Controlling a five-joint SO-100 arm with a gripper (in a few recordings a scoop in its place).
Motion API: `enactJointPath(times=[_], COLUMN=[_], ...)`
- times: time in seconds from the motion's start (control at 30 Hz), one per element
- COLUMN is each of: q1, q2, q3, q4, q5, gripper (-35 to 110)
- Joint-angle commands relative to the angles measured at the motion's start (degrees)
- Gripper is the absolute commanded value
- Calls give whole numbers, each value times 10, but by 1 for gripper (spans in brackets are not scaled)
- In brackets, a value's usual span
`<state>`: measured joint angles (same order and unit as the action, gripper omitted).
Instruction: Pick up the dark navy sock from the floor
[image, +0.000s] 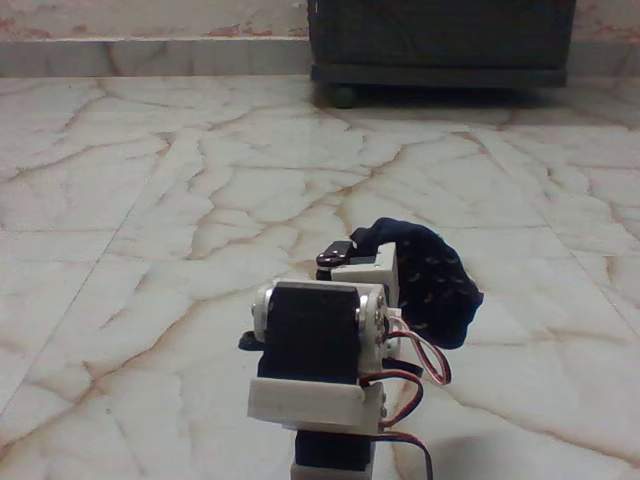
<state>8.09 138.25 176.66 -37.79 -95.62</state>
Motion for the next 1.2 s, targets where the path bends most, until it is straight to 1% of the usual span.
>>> enactJointPath(times=[0.0,0.1,0.13,0.37,0.57,1.17], q1=[-6,-11,-9,-11,-35,-33], q2=[23,21,21,18,20,19], q3=[-1,-1,-1,-1,0,0], q4=[3,-16,-17,-4,-24,-18], q5=[-37,52,64,57,73,74], gripper=[0,0,0,0,0,0])
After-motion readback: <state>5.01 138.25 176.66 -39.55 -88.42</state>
